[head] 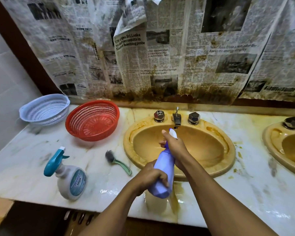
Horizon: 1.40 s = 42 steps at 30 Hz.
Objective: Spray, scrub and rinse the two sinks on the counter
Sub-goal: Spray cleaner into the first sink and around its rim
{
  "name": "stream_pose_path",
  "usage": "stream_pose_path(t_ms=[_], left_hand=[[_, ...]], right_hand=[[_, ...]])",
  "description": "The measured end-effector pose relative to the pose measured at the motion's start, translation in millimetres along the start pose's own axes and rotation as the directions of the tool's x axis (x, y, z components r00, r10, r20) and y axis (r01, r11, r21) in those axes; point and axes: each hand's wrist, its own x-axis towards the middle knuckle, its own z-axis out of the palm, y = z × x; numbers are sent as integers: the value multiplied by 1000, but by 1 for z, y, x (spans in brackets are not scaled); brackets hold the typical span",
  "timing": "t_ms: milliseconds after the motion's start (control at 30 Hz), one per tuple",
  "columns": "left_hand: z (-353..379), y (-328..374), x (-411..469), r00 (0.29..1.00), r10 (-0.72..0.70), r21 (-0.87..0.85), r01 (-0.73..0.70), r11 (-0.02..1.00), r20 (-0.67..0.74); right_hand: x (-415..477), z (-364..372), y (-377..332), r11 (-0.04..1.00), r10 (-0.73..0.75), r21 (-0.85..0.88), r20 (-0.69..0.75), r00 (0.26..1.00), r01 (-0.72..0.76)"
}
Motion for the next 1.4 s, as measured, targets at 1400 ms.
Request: stream_pose_path(t_ms=[1400], left_hand=[[-16,-5,-14,999,24,30,-23,999,-33]], right_hand=[[-12,22,-3,999,-46,3,16,999,46]])
